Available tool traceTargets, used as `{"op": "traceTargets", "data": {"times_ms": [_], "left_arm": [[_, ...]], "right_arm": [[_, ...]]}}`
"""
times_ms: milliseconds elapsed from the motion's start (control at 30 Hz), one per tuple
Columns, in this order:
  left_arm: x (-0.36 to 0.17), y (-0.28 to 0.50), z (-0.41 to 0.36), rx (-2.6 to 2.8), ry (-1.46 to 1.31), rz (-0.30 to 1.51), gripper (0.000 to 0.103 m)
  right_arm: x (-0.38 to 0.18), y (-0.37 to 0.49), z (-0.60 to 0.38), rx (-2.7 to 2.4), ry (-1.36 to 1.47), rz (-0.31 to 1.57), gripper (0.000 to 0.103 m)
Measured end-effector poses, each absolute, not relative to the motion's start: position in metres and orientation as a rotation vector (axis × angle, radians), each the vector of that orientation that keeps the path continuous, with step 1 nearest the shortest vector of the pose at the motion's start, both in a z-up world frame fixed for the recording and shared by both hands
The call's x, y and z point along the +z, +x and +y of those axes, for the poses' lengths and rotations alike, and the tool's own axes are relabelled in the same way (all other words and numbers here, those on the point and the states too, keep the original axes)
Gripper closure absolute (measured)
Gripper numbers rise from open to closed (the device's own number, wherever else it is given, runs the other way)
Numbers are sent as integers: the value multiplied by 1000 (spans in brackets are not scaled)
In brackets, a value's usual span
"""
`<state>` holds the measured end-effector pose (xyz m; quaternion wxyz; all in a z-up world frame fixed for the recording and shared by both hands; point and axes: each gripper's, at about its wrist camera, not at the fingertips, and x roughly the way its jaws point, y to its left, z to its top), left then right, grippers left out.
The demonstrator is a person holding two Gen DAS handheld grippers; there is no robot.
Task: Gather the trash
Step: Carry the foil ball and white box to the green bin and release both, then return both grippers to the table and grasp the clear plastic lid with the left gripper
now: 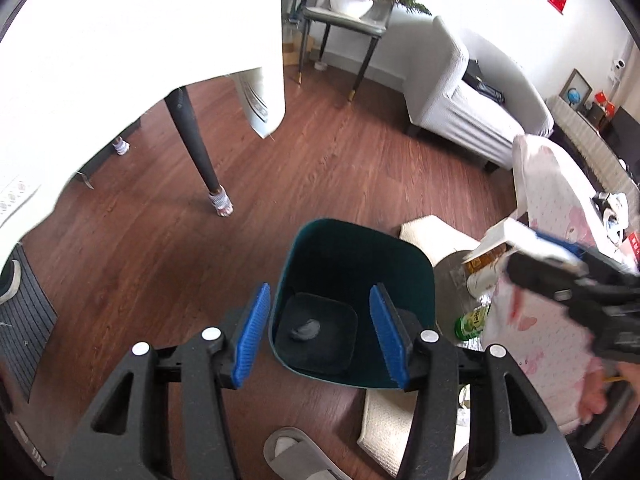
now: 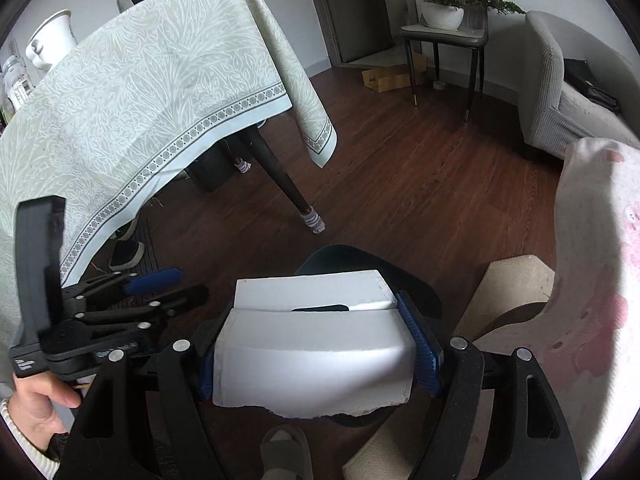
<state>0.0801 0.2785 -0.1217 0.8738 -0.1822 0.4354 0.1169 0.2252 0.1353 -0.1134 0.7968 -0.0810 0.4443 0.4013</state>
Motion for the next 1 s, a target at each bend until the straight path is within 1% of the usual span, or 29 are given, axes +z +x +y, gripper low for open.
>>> {"op": "traceTargets", "data": {"times_ms": [233, 333, 400, 567, 667, 700, 733, 833, 1000], "left_arm": [[-89, 67, 281, 255, -352, 826, 52], [-74, 61, 280, 232, -356, 788, 57], [-66, 58, 278, 217, -351, 772, 63], [-51, 53, 268, 164, -342, 743, 68], [-47, 54, 261, 141, -326, 738, 72], [-46, 55, 259, 135, -323, 736, 72], [-45, 56, 258, 130, -323, 733, 72], [-42, 52, 255, 123, -325, 720, 72], [-33, 52, 249, 126, -313, 694, 72]], "right_arm": [[-147, 229, 155, 837, -210, 1024, 28], [-161, 232, 161, 814, -226, 1050, 28], [-171, 235, 164, 798, -229, 1071, 28], [-191, 238, 173, 768, -275, 1097, 27], [-200, 240, 173, 769, -274, 1095, 23], [-205, 241, 172, 769, -281, 1103, 16], [-210, 240, 172, 769, -288, 1117, 15], [-212, 239, 172, 780, -311, 1135, 15], [-190, 234, 163, 815, -284, 1080, 15]]}}
